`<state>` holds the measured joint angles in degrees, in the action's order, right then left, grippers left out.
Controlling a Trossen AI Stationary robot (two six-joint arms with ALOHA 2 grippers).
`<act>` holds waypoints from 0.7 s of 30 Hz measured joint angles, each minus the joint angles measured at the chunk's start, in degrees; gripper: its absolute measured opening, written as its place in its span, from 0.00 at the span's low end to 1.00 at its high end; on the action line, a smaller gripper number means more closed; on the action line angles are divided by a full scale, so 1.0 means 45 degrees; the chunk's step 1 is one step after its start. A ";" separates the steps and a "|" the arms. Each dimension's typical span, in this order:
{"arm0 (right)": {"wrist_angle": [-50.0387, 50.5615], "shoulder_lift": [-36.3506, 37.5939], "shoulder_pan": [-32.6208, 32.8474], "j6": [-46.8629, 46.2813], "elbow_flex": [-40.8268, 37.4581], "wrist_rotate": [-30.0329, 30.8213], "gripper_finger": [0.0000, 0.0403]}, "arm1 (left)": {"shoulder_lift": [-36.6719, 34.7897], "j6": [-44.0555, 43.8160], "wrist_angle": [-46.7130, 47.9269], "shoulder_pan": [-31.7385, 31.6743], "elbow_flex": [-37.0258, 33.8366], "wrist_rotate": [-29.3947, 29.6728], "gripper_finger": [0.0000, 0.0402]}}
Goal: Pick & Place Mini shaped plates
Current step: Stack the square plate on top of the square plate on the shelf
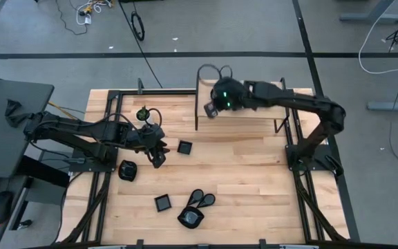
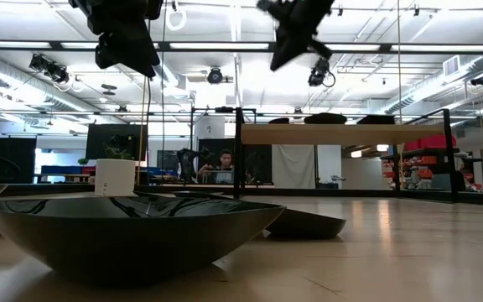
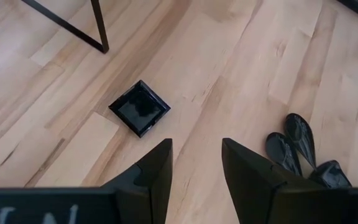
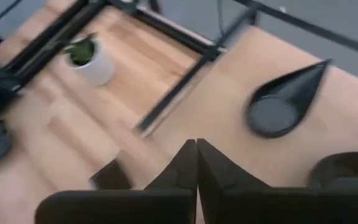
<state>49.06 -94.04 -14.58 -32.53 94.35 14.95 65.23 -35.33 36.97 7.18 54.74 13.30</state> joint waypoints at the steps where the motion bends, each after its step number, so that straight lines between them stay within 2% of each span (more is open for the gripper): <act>1: 0.0007 0.0092 0.0423 -0.0005 0.0000 0.0252 0.01 | -0.0003 0.0002 -0.0003 -0.0001 0.0000 0.0038 0.36; 4: -0.0001 0.0322 0.1737 -0.0168 0.0000 0.0764 0.02 | -0.0004 0.0004 0.0001 0.0003 0.0000 0.0112 0.36; 15: 0.0032 0.0202 0.6206 -0.0799 0.0000 0.0748 0.02 | -0.0004 0.0460 0.0015 0.0004 0.0000 -0.0193 0.36; 17: 0.0173 0.0156 0.6685 -0.1176 0.0000 0.0750 0.03 | -0.0004 0.0946 0.0015 0.0009 0.0000 -0.0314 0.36; 21: 0.0553 0.0151 0.7317 -0.2439 0.0000 0.0798 0.05 | 0.0350 0.3332 -0.0200 0.0038 0.0000 -0.1229 0.36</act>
<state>51.55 -93.36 18.34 -43.51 94.35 18.54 66.80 -20.33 36.07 7.35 54.74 7.77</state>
